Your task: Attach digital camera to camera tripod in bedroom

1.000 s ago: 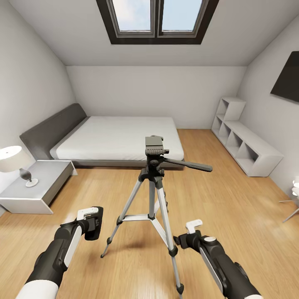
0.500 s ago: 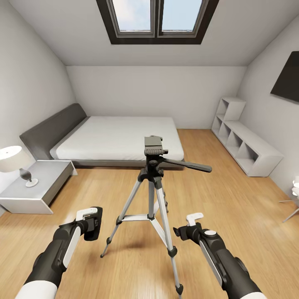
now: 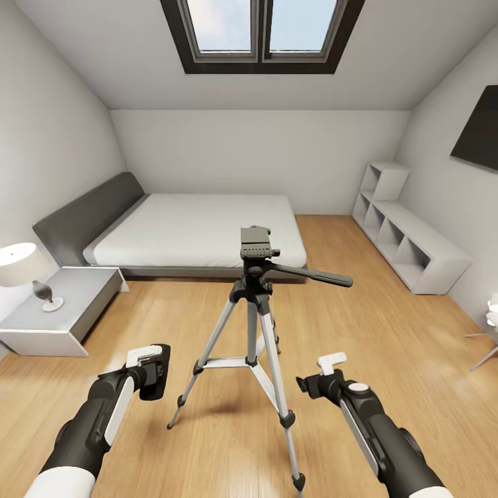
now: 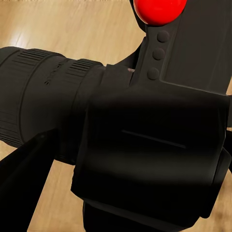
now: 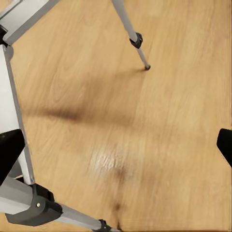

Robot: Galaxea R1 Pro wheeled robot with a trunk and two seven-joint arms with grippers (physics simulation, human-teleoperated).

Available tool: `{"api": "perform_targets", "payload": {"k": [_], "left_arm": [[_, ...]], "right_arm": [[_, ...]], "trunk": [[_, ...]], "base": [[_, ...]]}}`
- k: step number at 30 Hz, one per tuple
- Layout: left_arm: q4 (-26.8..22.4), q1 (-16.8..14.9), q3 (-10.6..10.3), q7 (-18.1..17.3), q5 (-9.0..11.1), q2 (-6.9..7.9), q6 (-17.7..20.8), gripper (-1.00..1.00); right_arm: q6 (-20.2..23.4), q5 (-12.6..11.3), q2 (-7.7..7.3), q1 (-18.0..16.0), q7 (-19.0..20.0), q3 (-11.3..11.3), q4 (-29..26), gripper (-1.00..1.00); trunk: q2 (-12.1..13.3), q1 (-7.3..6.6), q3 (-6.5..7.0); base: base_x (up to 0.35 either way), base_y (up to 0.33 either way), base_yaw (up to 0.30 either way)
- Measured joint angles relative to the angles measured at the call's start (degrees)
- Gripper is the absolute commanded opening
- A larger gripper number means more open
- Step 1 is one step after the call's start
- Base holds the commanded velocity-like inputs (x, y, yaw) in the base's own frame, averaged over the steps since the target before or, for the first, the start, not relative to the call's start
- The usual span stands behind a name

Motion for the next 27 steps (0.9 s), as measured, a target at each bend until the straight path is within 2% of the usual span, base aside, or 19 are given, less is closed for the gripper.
{"api": "perform_targets", "payload": {"k": [7, 10, 20, 27], "left_arm": [[0.00, 0.00, 0.00, 0.00, 0.00, 0.00, 0.01, -1.00], [0.01, 0.00, 0.00, 0.00, 0.00, 0.00, 0.02, -1.00], [0.05, 0.00, 0.00, 0.00, 0.00, 0.00, -0.01, -1.00], [0.08, 0.00, 0.01, 0.00, 0.00, 0.00, 0.00, -1.00]], "right_arm": [[2.24, -0.11, -2.18, 0.26, 0.69, 0.27, -2.25, 1.00], [3.21, -0.10, -2.46, 0.28, 0.78, 0.85, -3.21, 1.00], [6.43, -0.10, -2.67, 0.58, 0.86, 2.56, -6.43, 1.00], [8.69, -0.60, -2.03, 0.62, 0.73, 4.82, -8.68, 1.00]], "trunk": [[0.00, 0.00, 0.00], [0.00, 0.00, 0.00], [0.00, 0.00, 0.00], [0.00, 0.00, 0.00]], "base": [[0.000, 0.000, 0.000], [0.000, 0.000, 0.000], [0.000, 0.000, 0.000], [0.000, 0.000, 0.000]]}}
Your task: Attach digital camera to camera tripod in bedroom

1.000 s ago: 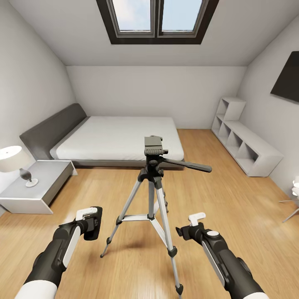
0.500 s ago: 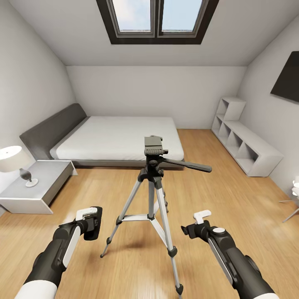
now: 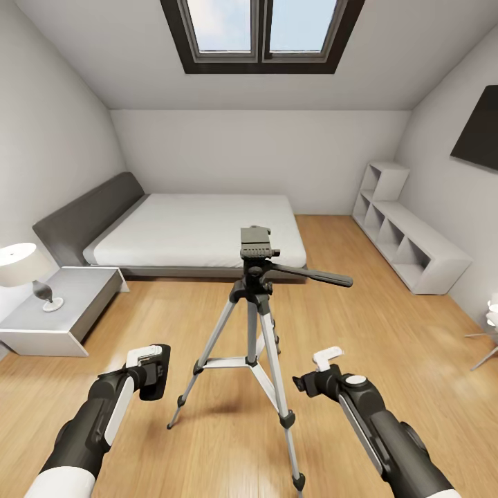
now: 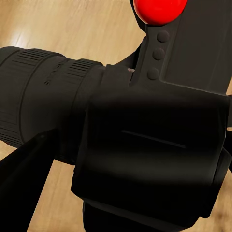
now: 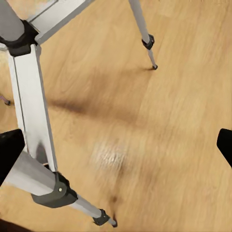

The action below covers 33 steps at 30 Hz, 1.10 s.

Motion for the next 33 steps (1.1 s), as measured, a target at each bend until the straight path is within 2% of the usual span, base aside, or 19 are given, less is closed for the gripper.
{"api": "perform_targets", "payload": {"k": [1, 2, 3, 4, 9, 23, 28, 33], "left_arm": [[0.00, 0.00, 0.00, 0.00, 0.00, 0.00, 0.01, -1.00], [0.02, -0.01, 0.01, 0.00, 0.00, -0.01, 0.00, -1.00], [0.01, 0.00, 0.00, 0.00, 0.00, 0.00, 0.00, -1.00], [0.00, 0.00, 0.00, 0.00, 0.01, 0.00, -0.01, -1.00], [0.01, 0.00, 0.01, 0.00, 0.01, 0.00, -0.01, -1.00], [0.01, 0.00, -0.01, 0.00, 0.00, -0.01, 0.00, -1.00], [0.03, 0.00, -0.01, 0.00, 0.00, -0.01, -0.01, -1.00], [0.03, 0.00, -0.02, 0.00, 0.00, -0.02, 0.00, -1.00]], "right_arm": [[0.32, -0.03, 0.05, 0.00, -0.02, 0.32, -0.32, 1.00], [9.06, -0.51, 0.13, 0.02, 0.03, 5.75, -8.65, 1.00], [9.36, -0.21, 0.18, 0.01, -0.03, 7.07, -9.53, 1.00], [9.36, -0.13, 0.21, 0.02, -0.04, 7.39, -9.54, 1.00], [9.36, -0.17, 0.35, 0.01, -0.06, 8.25, -9.50, 1.00], [9.28, -0.33, 0.43, 0.01, -0.05, 8.57, -8.82, 1.00], [8.43, -0.26, 0.55, 0.02, -0.32, 8.52, -6.27, 1.00], [4.69, -0.15, 0.69, 0.01, -0.63, 8.27, -1.53, 1.00]], "trunk": [[0.00, 0.00, 0.00], [0.01, 0.01, 0.00], [-0.01, -0.01, 0.00], [0.01, 0.00, 0.00], [0.00, 0.00, 0.00], [0.00, 0.00, 0.00], [0.00, 0.00, 0.00], [0.00, 0.00, 0.00]], "base": [[0.000, 0.000, 0.000], [0.000, 0.000, 0.000], [0.000, 0.000, 0.000], [0.000, 0.000, 0.000], [0.000, 0.000, 0.000], [0.000, 0.000, 0.000], [0.000, 0.000, 0.000], [0.000, 0.000, 0.000]]}}
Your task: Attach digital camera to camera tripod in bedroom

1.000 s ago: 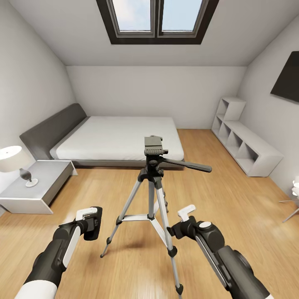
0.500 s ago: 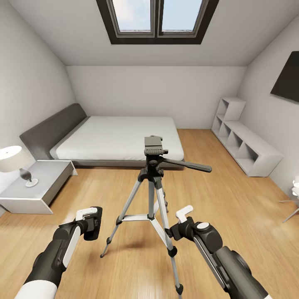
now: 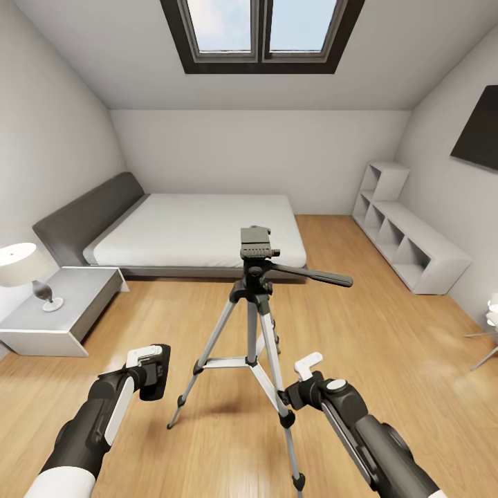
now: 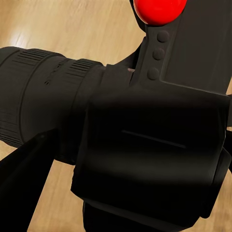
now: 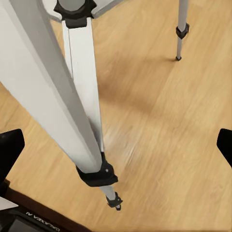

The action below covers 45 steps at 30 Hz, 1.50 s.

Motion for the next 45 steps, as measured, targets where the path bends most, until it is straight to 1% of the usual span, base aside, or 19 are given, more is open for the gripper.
{"api": "perform_targets", "payload": {"k": [3, 4, 6, 8, 22, 26, 33, 40, 45], "left_arm": [[0.00, 0.00, 0.00, 0.00, 0.00, -0.01, -0.01, -1.00], [0.03, 0.00, 0.00, 0.00, -0.01, 0.01, 0.01, -1.00], [0.05, 0.00, 0.00, 0.00, 0.00, 0.02, 0.00, -1.00], [0.03, 0.00, 0.00, 0.00, 0.00, 0.02, -0.01, -1.00], [-0.01, 0.00, 0.00, 0.00, 0.00, 0.02, 0.00, -1.00], [-0.02, 0.00, 0.00, 0.00, 0.00, 0.02, -0.01, -1.00], [-0.02, 0.00, 0.00, 0.00, 0.00, 0.02, 0.00, -1.00], [-0.02, 0.00, 0.01, 0.00, 0.00, 0.02, -0.01, -1.00], [-0.02, 0.00, 0.06, 0.00, 0.00, 0.02, -0.02, -1.00]], "right_arm": [[-2.99, 0.03, 0.58, -0.01, -0.09, -0.13, 2.53, 1.00], [-5.08, 0.04, 2.02, 0.00, -0.19, -0.20, 3.84, 1.00], [-5.73, 0.15, 2.71, -0.01, -0.23, -0.23, 4.20, 1.00], [-6.11, 0.21, 3.05, 0.00, -0.25, -0.22, 4.36, 1.00], [-6.62, 0.61, 3.54, -0.01, -0.29, -0.03, 4.54, 1.00], [-9.43, 0.31, 4.04, 0.00, -0.27, -0.10, 4.58, 1.00], [-17.73, 0.15, 4.32, -0.03, -0.26, -0.18, 5.75, 1.00], [-20.66, 0.12, 4.42, -0.03, -0.28, -0.15, 7.30, 1.00], [-21.23, 0.23, 4.55, -0.02, -0.29, -0.12, 8.28, 1.00]], "trunk": [[0.00, 0.00, 0.00], [0.00, 0.00, 0.00], [0.00, 0.00, 0.00], [0.00, 0.00, 0.00], [0.00, 0.00, 0.00], [0.00, 0.00, 0.00], [0.00, 0.00, 0.00], [0.00, 0.00, 0.00], [0.00, 0.00, 0.00]], "base": [[0.000, 0.000, 0.000], [0.000, 0.000, 0.000], [0.000, 0.000, 0.000], [0.000, 0.000, 0.000], [0.000, 0.000, 0.000], [0.000, 0.000, 0.000], [0.000, 0.000, 0.000], [0.000, 0.000, 0.000], [0.000, 0.000, 0.000]]}}
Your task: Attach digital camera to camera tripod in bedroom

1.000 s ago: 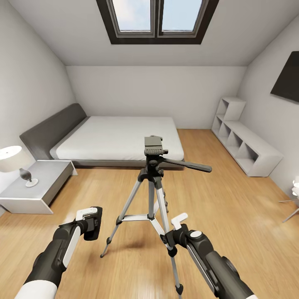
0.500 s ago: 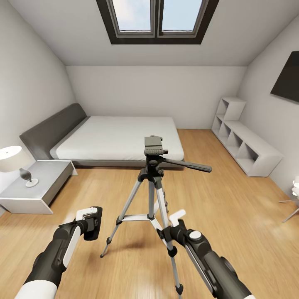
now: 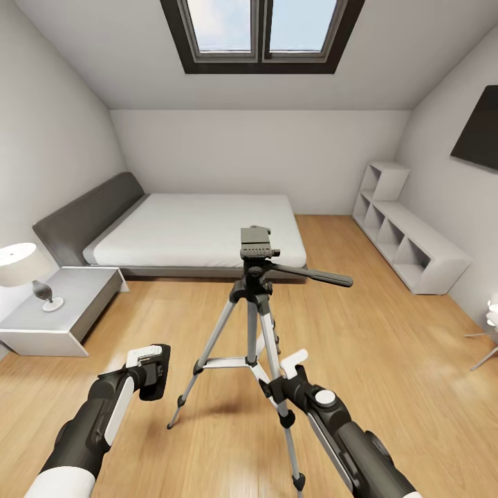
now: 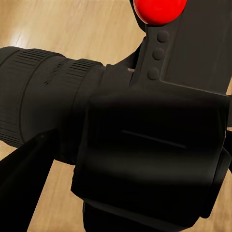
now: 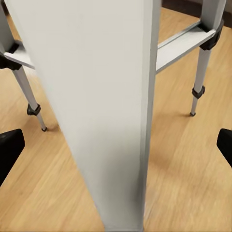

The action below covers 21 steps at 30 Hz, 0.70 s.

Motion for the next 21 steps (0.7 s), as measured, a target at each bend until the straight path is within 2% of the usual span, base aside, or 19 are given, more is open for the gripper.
{"api": "perform_targets", "payload": {"k": [11, 16, 21], "left_arm": [[0.00, 0.00, -0.01, 0.00, 0.00, 0.00, 0.00, -1.00], [0.00, 0.00, -0.01, 0.00, 0.00, 0.00, 0.00, -1.00], [0.03, 0.00, 0.01, 0.00, 0.00, 0.00, 0.00, -1.00]], "right_arm": [[-0.91, 0.07, 0.06, 0.00, -0.07, 0.02, 0.64, 1.00], [-4.30, 0.05, 0.18, 0.00, -0.11, 0.04, 3.31, 1.00], [-6.21, 0.22, 1.23, -0.04, -0.13, 0.06, 5.44, 1.00]], "trunk": [[0.00, 0.00, 0.00], [0.00, 0.00, 0.00], [0.00, 0.00, 0.00]], "base": [[0.000, 0.000, 0.000], [0.000, 0.000, 0.000], [0.000, 0.000, 0.000]]}}
